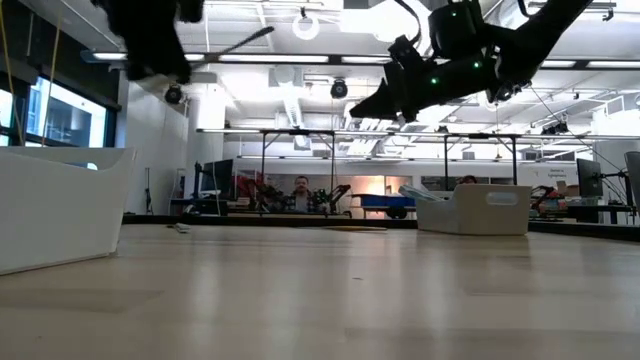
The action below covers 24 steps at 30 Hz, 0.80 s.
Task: Sort silverware by color (type)
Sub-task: Put the gold table knife into the white bin
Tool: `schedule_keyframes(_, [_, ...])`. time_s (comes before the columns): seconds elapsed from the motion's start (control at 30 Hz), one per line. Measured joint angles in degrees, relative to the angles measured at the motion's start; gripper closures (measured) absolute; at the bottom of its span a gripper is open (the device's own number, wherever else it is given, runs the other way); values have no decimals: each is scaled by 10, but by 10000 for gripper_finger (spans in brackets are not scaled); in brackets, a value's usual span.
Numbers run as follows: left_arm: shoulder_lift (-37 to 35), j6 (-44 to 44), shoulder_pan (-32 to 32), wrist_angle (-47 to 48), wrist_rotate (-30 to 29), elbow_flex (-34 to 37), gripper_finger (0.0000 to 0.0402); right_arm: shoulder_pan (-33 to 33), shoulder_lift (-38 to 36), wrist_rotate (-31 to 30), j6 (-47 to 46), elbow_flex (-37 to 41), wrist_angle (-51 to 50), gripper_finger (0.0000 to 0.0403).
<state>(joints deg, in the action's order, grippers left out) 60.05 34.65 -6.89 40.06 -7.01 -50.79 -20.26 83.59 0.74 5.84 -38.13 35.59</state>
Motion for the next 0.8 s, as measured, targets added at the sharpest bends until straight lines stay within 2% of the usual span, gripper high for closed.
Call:
schedule_keyframes(0.17, [38,163,-89,98,16,-69,385,-26,0,35,4,0,30,402])
schedule_keyframes(0.33, [98,332,-189,146,54,-121,385,-44,0,49,-4,0,39,402])
schedule_keyframes(0.57, [202,560,-335,100,146,-136,385,-49,0,58,-4,0,39,403])
schedule_keyframes(0.67, [233,636,-383,58,154,-136,385,-49,0,59,-4,0,41,403])
schedule_keyframes(0.8, [258,687,-410,60,153,-136,385,-49,0,60,-4,0,42,403])
